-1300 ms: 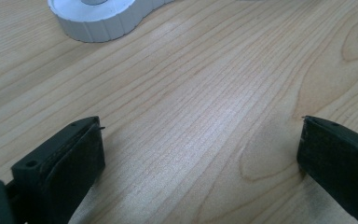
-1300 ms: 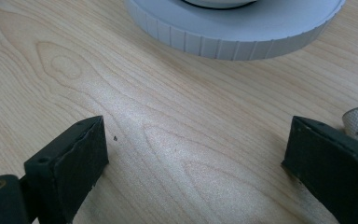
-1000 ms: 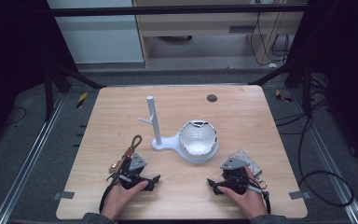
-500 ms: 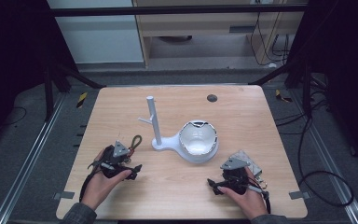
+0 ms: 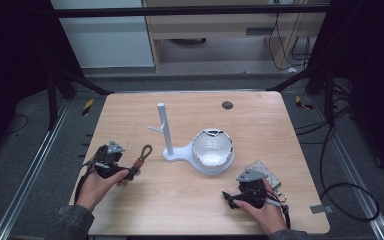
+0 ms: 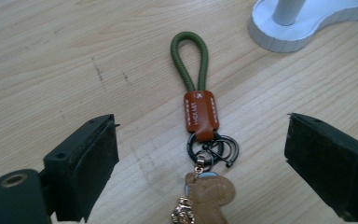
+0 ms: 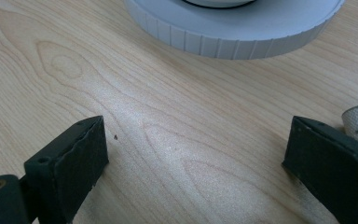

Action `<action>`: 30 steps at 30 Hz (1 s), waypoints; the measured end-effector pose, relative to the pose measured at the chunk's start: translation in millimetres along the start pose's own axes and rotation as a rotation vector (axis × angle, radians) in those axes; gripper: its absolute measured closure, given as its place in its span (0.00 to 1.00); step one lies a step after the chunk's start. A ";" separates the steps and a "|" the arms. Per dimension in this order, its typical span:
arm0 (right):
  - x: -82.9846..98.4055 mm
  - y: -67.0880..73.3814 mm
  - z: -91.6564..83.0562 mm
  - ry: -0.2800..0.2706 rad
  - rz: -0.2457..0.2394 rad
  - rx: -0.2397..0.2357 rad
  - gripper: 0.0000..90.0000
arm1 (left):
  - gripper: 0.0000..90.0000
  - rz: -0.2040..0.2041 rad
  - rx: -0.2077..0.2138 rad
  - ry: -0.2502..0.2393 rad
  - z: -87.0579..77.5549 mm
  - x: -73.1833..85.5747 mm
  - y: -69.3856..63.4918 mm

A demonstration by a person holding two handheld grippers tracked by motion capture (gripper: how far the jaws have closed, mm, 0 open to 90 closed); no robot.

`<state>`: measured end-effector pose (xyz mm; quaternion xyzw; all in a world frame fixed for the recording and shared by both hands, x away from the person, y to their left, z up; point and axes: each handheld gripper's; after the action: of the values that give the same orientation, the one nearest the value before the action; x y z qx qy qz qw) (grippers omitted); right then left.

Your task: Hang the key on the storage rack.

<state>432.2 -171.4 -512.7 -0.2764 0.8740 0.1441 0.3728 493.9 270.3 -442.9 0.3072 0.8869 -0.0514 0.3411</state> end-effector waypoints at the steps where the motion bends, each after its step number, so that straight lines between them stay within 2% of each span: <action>1: 0.0 0.1 0.0 0.000 0.001 0.000 0.06 | 0.12 0.000 -0.001 0.008 0.8 -1.0 1.4; 8: 0.0 0.0 0.0 0.000 0.000 0.001 0.06 | 0.18 -0.010 0.016 0.052 5.4 -12.5 7.0; 13: 0.0 0.0 0.1 0.000 0.001 0.000 0.06 | 0.23 -0.010 0.035 0.128 14.2 -20.5 14.1; 15: 0.0 0.0 0.1 0.000 0.001 0.000 0.06 | 0.27 -0.022 0.043 0.134 16.7 -22.2 15.9; 19: -0.1 0.0 0.1 0.000 0.001 0.000 0.06 | 0.37 -0.020 0.059 0.163 21.5 -25.9 19.3; 23: 0.0 0.1 0.1 0.000 0.002 -0.002 0.06 | 0.44 -0.003 0.084 0.208 28.9 -29.1 17.4; 30: -0.1 0.0 0.0 0.002 0.001 -0.001 0.06 | 0.49 -0.014 0.097 0.270 44.2 -31.6 12.1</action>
<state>432.3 -171.3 -512.6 -0.2762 0.8745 0.1445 0.3717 544.6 250.6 -455.1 0.3210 0.9234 -0.0548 0.2031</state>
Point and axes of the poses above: each handheld gripper's, and its own axes: z roughly forward along the jaws, x roughly out of its underside, y roughly to its left, and after that the axes turned 4 degrees about z, right-handed
